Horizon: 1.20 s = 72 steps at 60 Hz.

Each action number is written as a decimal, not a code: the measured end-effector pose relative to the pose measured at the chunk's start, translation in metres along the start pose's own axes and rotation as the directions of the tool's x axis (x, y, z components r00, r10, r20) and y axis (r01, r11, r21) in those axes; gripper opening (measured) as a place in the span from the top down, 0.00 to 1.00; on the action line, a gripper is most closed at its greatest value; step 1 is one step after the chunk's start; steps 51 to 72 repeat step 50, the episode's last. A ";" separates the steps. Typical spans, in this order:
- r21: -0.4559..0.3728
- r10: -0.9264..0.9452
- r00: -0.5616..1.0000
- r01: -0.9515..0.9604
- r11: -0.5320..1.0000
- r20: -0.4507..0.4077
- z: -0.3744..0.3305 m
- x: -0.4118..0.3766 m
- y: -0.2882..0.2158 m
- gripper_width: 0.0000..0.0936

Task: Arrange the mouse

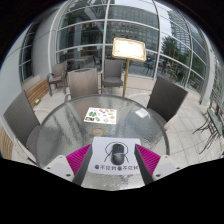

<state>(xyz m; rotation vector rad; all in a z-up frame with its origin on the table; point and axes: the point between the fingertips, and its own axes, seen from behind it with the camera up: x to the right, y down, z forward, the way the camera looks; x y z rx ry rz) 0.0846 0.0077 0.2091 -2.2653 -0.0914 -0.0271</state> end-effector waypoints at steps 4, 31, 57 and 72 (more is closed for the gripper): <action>0.021 0.001 1.000 -0.001 1.000 -0.008 -0.023 -0.006 0.001 0.08; 0.078 -0.015 1.000 0.014 0.997 0.005 -0.114 -0.072 0.041 0.08; 0.091 -0.014 1.000 0.012 0.996 0.017 -0.129 -0.087 0.048 0.09; 0.091 -0.014 1.000 0.012 0.996 0.017 -0.129 -0.087 0.048 0.09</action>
